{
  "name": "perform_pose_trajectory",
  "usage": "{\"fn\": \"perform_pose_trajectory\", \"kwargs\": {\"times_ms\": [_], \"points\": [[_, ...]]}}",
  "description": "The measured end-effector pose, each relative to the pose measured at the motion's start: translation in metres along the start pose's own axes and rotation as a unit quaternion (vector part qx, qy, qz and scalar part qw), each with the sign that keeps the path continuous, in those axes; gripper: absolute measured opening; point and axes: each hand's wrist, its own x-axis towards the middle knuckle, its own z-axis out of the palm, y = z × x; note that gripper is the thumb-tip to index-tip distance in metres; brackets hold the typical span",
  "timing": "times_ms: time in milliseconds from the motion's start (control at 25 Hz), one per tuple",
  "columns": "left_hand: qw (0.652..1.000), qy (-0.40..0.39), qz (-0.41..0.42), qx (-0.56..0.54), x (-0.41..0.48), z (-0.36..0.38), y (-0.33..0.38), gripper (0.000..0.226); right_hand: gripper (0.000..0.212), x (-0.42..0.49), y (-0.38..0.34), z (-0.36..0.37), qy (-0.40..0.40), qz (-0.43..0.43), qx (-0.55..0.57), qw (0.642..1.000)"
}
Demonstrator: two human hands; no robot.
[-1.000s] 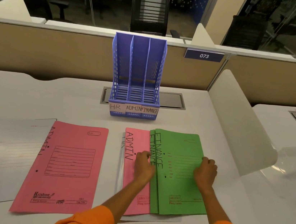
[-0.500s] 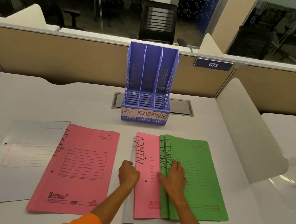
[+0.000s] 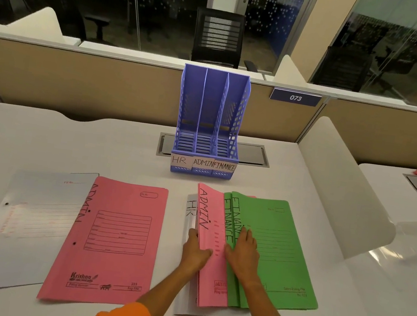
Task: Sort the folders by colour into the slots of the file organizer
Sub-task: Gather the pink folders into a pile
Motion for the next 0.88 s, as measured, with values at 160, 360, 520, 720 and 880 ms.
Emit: {"fn": "perform_pose_trajectory", "kwargs": {"times_ms": [160,360,520,720,880], "points": [[1.0,-0.011,0.018,-0.02,-0.004,-0.001,-0.002,0.051,0.07,-0.005,-0.018,0.004,0.02,0.023,-0.041,0.999],[0.999,-0.014,0.013,-0.029,-0.007,-0.016,0.001,0.046,0.066,-0.005,-0.023,0.003,0.025,0.048,-0.055,0.997],[0.999,-0.02,0.014,-0.049,-0.012,-0.044,0.003,0.042,0.065,-0.007,-0.023,0.001,0.026,0.054,-0.05,0.997],[0.994,-0.024,0.024,-0.099,-0.028,-0.095,0.006,0.043,0.048,-0.006,-0.036,-0.004,0.114,0.021,-0.049,0.992],[0.992,-0.016,0.036,-0.116,-0.042,-0.143,0.007,0.042,0.041,-0.005,-0.058,-0.004,0.142,-0.018,0.105,0.984]]}}
